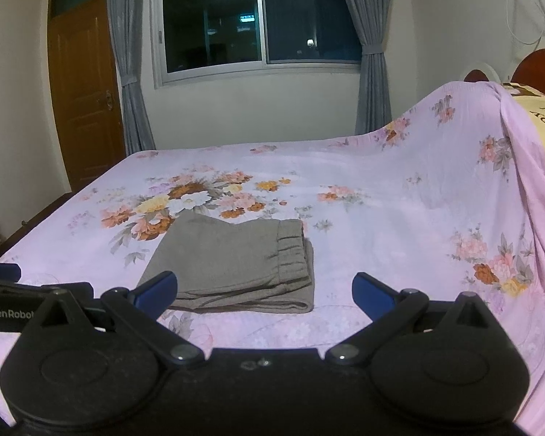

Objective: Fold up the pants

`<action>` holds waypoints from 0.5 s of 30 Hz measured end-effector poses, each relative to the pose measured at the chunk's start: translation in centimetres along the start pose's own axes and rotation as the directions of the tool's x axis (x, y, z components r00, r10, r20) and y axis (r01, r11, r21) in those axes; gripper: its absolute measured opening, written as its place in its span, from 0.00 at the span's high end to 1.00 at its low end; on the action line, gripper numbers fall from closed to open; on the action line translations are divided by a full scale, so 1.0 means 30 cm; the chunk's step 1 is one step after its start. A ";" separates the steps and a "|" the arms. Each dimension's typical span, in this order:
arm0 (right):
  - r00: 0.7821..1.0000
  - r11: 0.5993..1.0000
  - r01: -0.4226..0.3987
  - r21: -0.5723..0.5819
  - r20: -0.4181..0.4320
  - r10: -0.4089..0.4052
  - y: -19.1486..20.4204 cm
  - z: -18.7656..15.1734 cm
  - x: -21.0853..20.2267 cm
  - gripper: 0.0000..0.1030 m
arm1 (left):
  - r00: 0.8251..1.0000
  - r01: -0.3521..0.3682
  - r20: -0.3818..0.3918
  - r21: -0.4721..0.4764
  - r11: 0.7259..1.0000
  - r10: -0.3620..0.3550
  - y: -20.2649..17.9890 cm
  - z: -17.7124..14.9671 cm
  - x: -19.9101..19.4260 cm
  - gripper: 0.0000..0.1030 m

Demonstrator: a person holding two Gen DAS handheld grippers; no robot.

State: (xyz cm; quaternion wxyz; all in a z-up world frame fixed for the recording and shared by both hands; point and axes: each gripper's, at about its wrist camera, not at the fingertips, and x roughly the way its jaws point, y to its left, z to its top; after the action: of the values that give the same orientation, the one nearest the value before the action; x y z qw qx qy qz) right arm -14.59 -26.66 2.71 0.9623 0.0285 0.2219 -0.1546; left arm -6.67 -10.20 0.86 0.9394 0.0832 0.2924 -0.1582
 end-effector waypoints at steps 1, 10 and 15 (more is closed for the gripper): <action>1.000 1.000 -0.001 0.001 0.000 0.001 0.000 0.000 0.001 0.00 | 1.000 0.000 0.000 0.001 1.000 0.000 -0.001 0.000 0.001 0.00; 1.000 1.000 -0.004 -0.001 -0.004 0.004 -0.001 -0.002 0.004 0.00 | 1.000 0.000 0.001 0.002 1.000 -0.001 -0.004 0.001 0.002 0.00; 1.000 1.000 -0.003 0.000 -0.004 0.003 -0.002 -0.002 0.004 0.00 | 1.000 -0.001 0.007 0.012 1.000 0.001 -0.013 0.001 0.005 0.00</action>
State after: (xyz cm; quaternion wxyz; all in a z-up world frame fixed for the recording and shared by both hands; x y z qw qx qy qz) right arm -14.53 -26.74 2.60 0.9622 0.0289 0.2236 -0.1529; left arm -6.67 -10.60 0.78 0.9400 0.0882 0.2881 -0.1598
